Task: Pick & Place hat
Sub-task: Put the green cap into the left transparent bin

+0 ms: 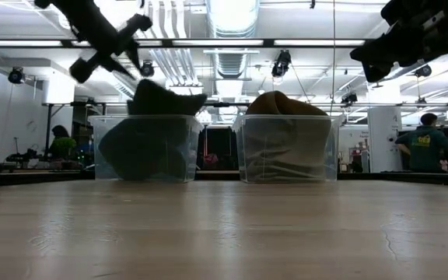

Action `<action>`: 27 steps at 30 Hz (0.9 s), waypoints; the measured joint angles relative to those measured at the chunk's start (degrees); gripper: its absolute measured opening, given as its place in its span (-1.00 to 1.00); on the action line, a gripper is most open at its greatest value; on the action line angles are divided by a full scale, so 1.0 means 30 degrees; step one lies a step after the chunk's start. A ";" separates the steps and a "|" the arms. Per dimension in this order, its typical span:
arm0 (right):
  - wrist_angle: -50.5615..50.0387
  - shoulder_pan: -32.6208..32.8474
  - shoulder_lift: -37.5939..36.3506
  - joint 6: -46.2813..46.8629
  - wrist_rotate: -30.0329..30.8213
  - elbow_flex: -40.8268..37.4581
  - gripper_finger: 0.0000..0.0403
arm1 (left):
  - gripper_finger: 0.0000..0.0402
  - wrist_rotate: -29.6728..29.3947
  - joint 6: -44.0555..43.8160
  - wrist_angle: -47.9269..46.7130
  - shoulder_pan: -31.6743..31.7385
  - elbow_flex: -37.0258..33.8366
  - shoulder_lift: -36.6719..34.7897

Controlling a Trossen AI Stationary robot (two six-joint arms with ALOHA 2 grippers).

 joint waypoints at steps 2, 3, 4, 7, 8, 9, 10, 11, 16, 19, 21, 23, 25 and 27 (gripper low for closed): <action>0.0039 0.0000 0.0000 0.0276 0.0007 0.0000 -0.96 | -0.70 0.0017 -0.1152 -0.0502 0.0082 -0.0393 0.0002; 0.0032 0.0000 0.0000 0.0289 0.0000 0.0000 -0.96 | -0.79 0.0051 -0.1577 -0.0524 0.0095 -0.0573 -0.0006; 0.0015 0.0000 0.0000 0.0297 0.0000 0.0000 -0.96 | -0.89 0.0038 -0.2074 -0.0602 0.0103 -0.0706 -0.0098; -0.0085 0.0000 0.0023 0.0292 -0.0002 0.0000 -0.96 | -0.95 -0.0066 -0.0998 -0.0485 0.0102 -0.0687 -0.0446; -0.0085 0.0000 0.0057 0.0290 -0.0001 0.0000 -0.96 | -0.94 -0.0070 0.0218 -0.0464 0.0085 -0.0610 -0.0575; -0.0085 0.0000 0.0066 0.0290 0.0000 0.0000 -0.96 | -0.93 -0.0012 0.1739 -0.0234 0.0010 -0.0489 -0.0720; -0.0085 0.0000 0.0103 0.0283 0.0000 0.0000 -0.96 | -0.93 0.0239 0.3411 0.0062 -0.0078 -0.0309 -0.0881; -0.0077 0.0000 0.0159 0.0243 -0.0007 0.0000 -0.96 | -0.93 0.0636 0.5036 0.0245 -0.0156 -0.0137 -0.1043; -0.0092 0.0000 0.0179 0.0217 0.0000 -0.0015 -0.96 | -0.94 0.5398 1.5464 0.0324 -0.0187 0.0541 -0.1463; -0.0105 0.0000 0.0182 0.0210 0.0000 -0.0015 -0.96 | -0.94 0.7229 1.9194 0.0338 -0.0219 0.0608 -0.1362; -0.0189 0.0000 0.0256 0.0229 0.0000 -0.0015 -0.96 | -0.94 0.7424 2.0133 0.0307 -0.0204 0.0615 -0.1281; -0.0372 0.0000 0.0306 0.0297 0.0000 -0.0015 -0.96 | -0.94 0.7527 2.1807 0.0047 -0.0190 0.0774 -0.1294; -0.0594 0.0000 0.0306 0.0298 0.0000 -0.0029 -0.96 | -0.94 0.7908 2.3466 -0.0749 -0.0278 0.1266 -0.1317; -0.0681 0.0000 0.0306 0.0304 0.0000 -0.0029 -0.96 | -0.94 0.8111 2.4182 -0.2150 -0.0313 0.1900 -0.1259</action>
